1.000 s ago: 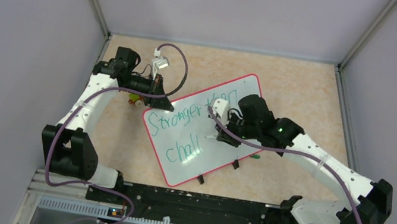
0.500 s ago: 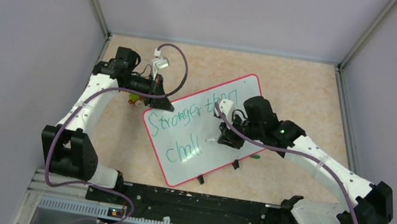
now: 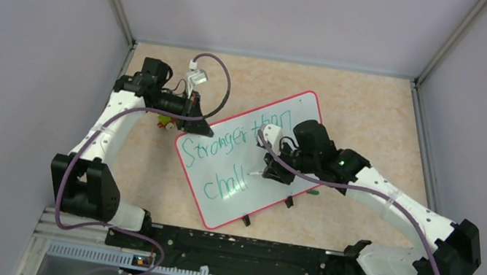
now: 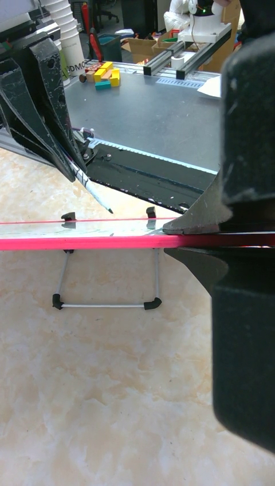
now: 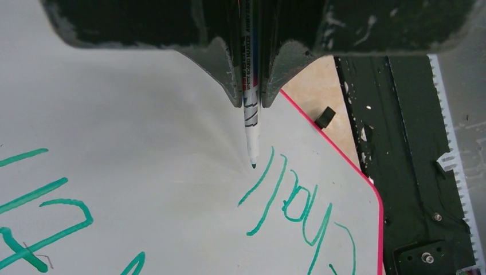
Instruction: Write a sentence on the whiteboard
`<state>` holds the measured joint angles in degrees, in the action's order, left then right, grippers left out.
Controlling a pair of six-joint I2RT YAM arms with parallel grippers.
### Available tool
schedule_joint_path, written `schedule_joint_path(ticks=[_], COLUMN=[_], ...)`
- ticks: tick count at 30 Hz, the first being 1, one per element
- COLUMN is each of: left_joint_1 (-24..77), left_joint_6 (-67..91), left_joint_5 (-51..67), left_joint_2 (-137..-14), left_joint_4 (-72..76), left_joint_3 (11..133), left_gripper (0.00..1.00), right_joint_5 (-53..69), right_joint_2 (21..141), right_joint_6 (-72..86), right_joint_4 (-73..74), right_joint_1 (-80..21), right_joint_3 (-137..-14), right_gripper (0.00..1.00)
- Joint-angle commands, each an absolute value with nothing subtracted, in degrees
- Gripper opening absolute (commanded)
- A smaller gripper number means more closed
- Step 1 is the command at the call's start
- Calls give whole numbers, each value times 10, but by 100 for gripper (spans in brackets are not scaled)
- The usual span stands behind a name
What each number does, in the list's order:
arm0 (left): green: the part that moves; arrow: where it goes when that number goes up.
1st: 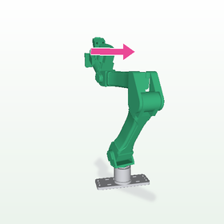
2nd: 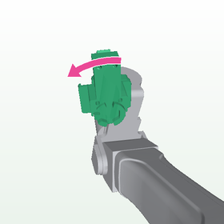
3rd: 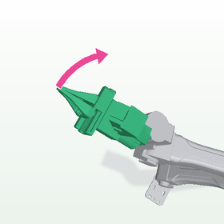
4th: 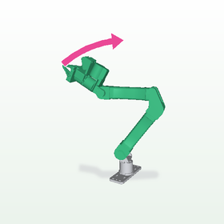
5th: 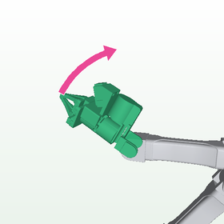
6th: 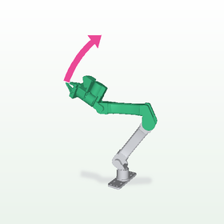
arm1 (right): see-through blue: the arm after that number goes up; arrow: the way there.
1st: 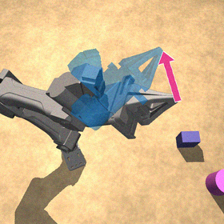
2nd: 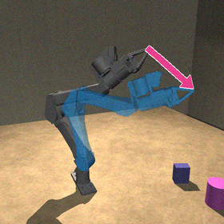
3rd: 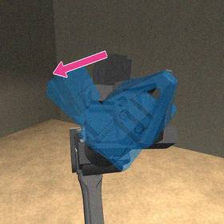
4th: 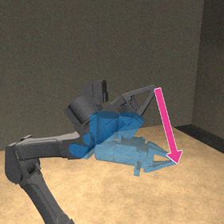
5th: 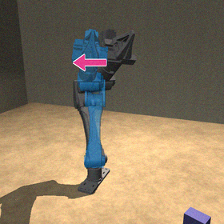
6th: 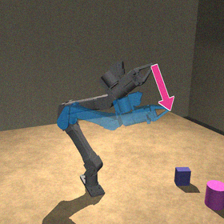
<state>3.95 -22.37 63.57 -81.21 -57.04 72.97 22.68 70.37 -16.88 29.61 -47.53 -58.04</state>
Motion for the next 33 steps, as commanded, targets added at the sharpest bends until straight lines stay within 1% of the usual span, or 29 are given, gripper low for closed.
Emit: schedule_joint_path(ticks=[1, 21, 33], left_joint_1=[51, 52, 52], left_joint_6=[-261, -261, -260], left_joint_5=[619, 618, 619], left_joint_2=[-796, -796, -797], left_joint_4=[-542, -541, -541], left_joint_3=[739, 739, 741], left_gripper=[0, 0, 0], right_joint_5=[219, 169, 149], right_joint_2=[706, 724, 700], right_joint_6=[-178, -186, -205], right_joint_4=[283, 287, 315], right_joint_1=[-493, -497, -460], right_joint_3=[-579, -572, -584], right_gripper=[0, 0, 0])
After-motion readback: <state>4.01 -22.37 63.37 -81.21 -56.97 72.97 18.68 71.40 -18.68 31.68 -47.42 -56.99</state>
